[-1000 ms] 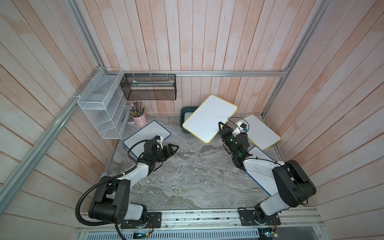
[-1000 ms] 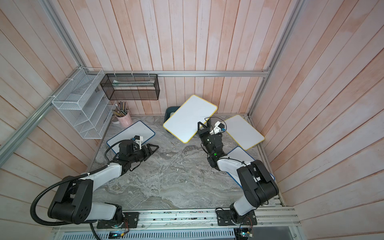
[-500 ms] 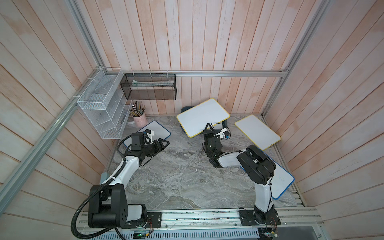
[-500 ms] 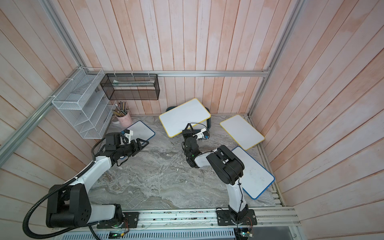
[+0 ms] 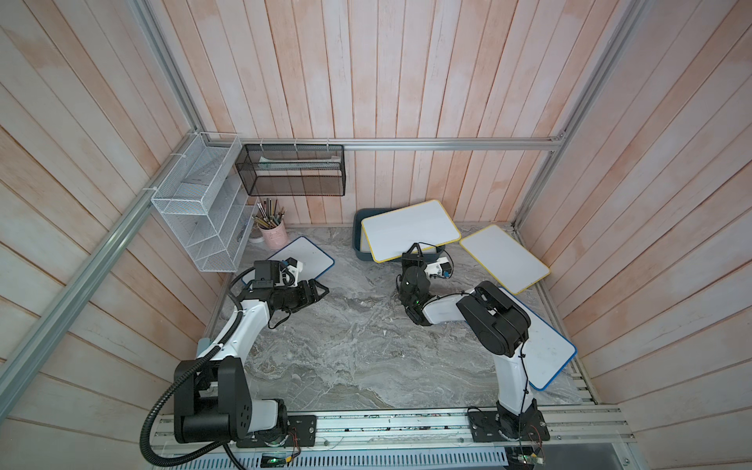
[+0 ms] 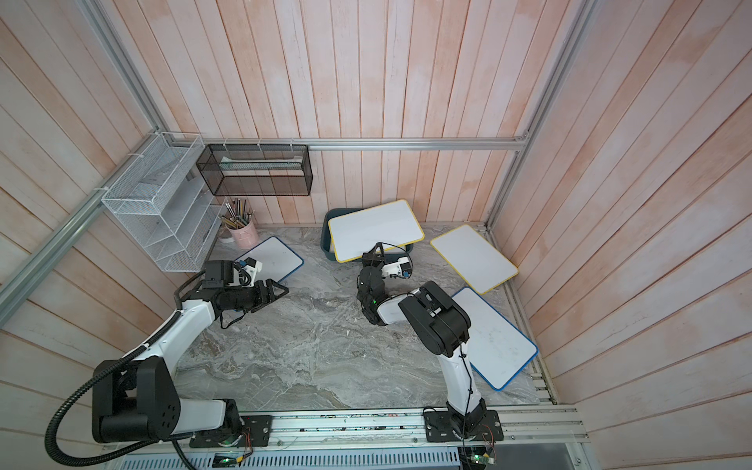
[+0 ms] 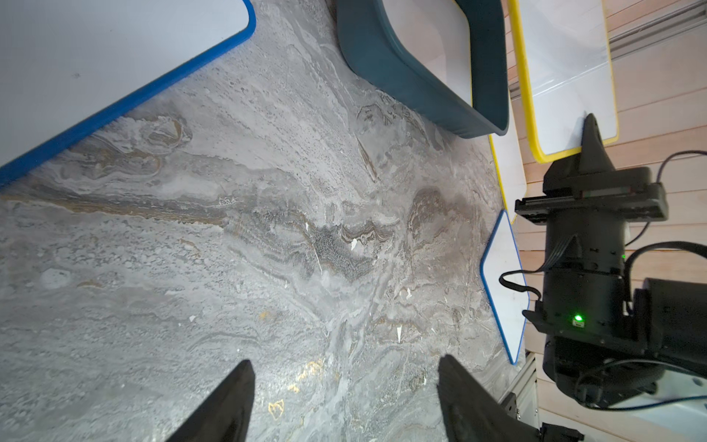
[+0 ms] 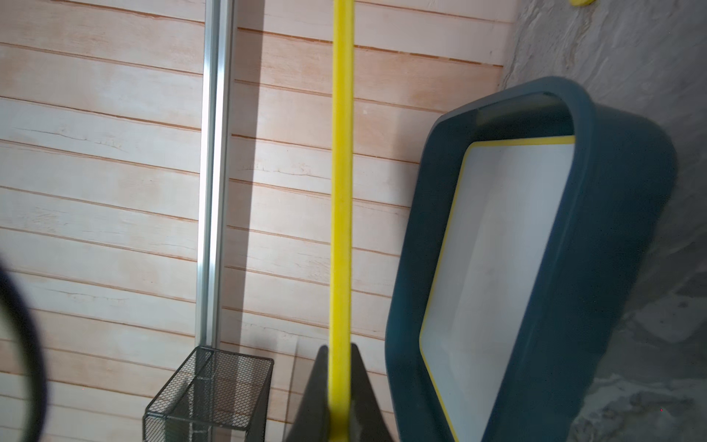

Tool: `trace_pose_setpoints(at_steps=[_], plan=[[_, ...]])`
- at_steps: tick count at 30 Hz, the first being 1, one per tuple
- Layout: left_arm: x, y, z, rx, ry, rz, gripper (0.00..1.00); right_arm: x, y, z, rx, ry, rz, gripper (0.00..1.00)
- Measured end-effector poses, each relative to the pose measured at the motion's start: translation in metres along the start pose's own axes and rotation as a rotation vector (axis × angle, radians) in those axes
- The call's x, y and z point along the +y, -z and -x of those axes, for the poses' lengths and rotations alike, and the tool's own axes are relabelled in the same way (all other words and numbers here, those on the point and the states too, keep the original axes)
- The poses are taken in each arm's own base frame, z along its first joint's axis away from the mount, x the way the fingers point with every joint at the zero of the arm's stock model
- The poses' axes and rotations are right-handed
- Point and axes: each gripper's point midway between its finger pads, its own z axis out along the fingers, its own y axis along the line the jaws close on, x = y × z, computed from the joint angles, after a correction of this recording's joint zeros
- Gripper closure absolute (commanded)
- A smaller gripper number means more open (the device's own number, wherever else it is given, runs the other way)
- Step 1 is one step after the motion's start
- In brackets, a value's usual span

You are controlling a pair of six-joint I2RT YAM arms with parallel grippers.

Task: Put the whiteboard into the storage box
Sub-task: Place the whiteboard in the storage box.

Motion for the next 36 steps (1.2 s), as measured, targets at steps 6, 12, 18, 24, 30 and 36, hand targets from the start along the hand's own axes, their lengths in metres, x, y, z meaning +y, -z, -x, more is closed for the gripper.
trace_pose_setpoints(at_steps=[6, 12, 18, 24, 30, 36], plan=[[-0.006, -0.006, -0.008, 0.02, 0.041, -0.076, 0.22, 0.003, -0.018, -0.011, -0.037, -0.028, -0.06, 1.0], [-0.003, -0.012, -0.022, 0.044, 0.095, -0.106, 0.22, 0.005, -0.032, -0.026, -0.048, -0.03, -0.098, 1.0], [-0.01, -0.011, -0.015, 0.022, 0.095, -0.148, 0.22, -0.005, -0.039, -0.032, -0.078, 0.0, -0.125, 1.0], [-0.016, -0.009, -0.01, 0.011, 0.098, -0.185, 0.22, -0.021, -0.048, -0.042, -0.092, 0.02, -0.154, 1.0], [-0.014, -0.005, -0.004, -0.009, 0.118, -0.207, 0.23, -0.042, -0.054, -0.047, -0.093, 0.043, -0.191, 1.0], [-0.006, 0.001, 0.001, -0.034, 0.153, -0.22, 0.23, -0.049, -0.067, -0.052, -0.104, 0.062, -0.219, 1.0]])
